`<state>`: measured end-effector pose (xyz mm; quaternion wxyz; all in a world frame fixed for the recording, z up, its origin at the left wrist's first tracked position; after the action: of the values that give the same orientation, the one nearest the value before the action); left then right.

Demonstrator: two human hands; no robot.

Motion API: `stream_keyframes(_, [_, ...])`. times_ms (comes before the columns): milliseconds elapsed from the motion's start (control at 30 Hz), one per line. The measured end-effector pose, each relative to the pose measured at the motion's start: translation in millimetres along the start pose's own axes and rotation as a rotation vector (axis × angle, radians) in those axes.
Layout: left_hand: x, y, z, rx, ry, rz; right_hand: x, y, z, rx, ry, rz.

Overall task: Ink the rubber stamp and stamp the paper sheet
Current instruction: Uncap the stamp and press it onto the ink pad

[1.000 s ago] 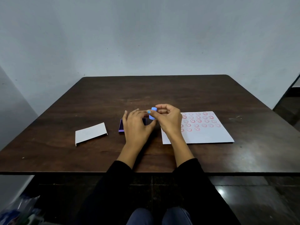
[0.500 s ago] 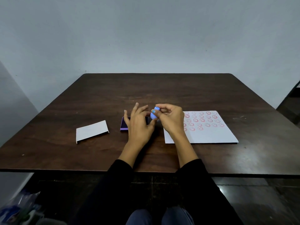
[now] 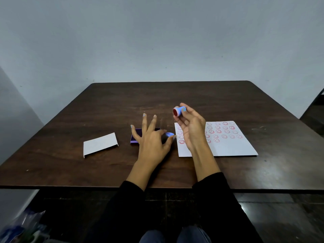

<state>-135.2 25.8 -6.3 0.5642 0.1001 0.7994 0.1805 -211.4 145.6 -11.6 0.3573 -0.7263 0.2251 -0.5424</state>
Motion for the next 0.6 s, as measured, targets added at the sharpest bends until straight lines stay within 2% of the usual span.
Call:
stream_keyframes(167, [5,-2,0,-0.006,-0.042,-0.060,5,7,3,0.076,-0.035,-0.331])
stream_keyframes(400, [-15,-17,-2,0.019,0.017,0.026,6,11,6,0.122,-0.031,-0.472])
stream_keyframes(600, [-27,-78,-14,-0.069,-0.285,0.091,12,13,8,0.141,-0.039,-0.473])
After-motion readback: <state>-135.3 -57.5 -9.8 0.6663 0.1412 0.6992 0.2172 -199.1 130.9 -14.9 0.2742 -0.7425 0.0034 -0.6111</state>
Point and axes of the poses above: each hand's wrist, its own z-axis away from the middle knuckle, its own x-axis out of the palm, y = z × x, the point moved 10 cm from there along -z, towards the middle knuckle, and after that the axes turned 11 degrees about -y, right-handed, at the moved point
